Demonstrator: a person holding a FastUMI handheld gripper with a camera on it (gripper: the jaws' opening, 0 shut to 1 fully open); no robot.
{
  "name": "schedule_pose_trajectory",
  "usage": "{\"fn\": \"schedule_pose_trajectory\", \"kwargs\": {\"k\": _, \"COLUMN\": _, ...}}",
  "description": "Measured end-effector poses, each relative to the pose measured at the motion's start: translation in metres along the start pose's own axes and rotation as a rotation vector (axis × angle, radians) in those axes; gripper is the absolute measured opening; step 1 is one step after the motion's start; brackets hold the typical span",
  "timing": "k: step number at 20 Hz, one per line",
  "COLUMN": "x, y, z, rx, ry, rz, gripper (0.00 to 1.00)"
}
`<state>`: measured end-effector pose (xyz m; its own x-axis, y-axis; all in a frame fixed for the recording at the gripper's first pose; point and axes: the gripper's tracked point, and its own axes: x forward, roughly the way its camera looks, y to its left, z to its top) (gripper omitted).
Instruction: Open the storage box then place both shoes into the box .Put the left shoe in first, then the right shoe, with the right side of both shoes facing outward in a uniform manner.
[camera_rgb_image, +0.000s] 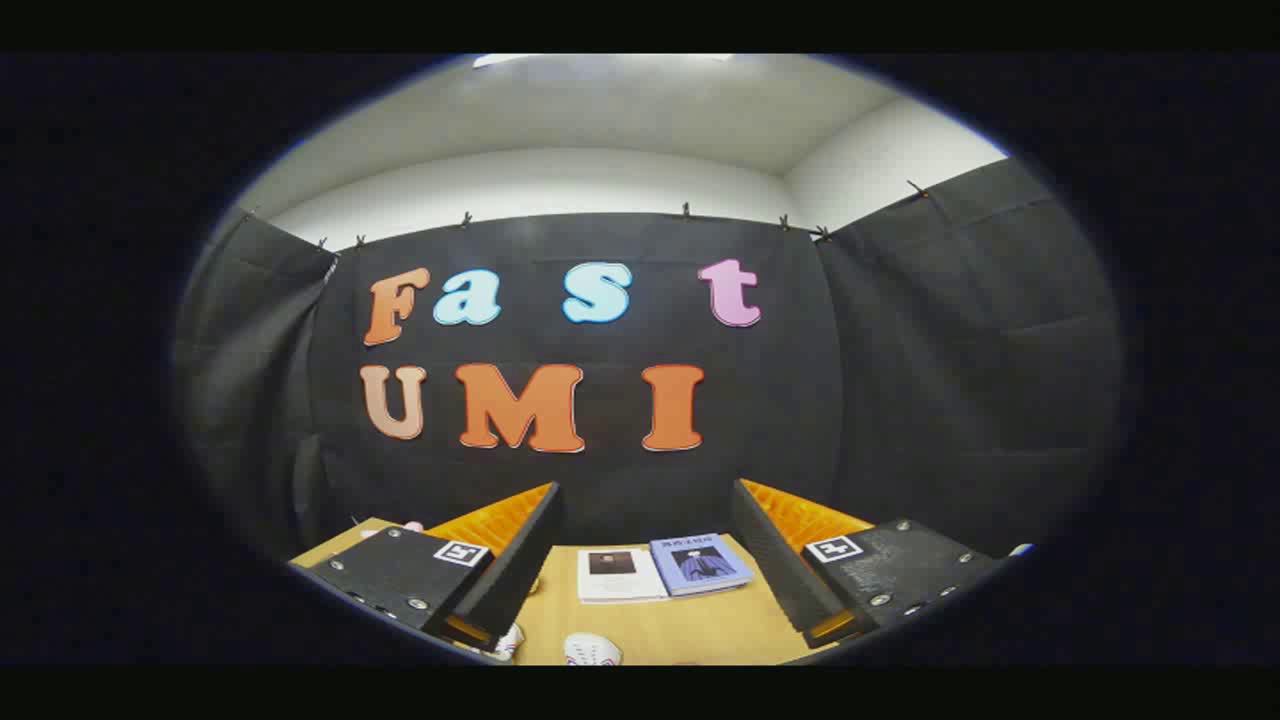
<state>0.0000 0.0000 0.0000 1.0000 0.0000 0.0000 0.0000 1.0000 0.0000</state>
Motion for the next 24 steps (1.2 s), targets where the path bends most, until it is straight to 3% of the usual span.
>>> {"fn": "schedule_pose_trajectory", "kwargs": {"k": 14, "x": -0.007, "y": -0.009, "z": -0.005, "rx": -0.027, "ry": 0.023, "rz": -0.056, "gripper": 0.99}}
{"fn": "schedule_pose_trajectory", "kwargs": {"k": 19, "x": -0.002, "y": 0.011, "z": -0.017, "rx": -0.01, "ry": 0.046, "rz": -0.017, "gripper": 1.0}}
{"fn": "schedule_pose_trajectory", "kwargs": {"k": 24, "x": 0.0, "y": 0.041, "z": -0.039, "rx": 0.018, "ry": 0.09, "rz": 0.081, "gripper": 0.99}}
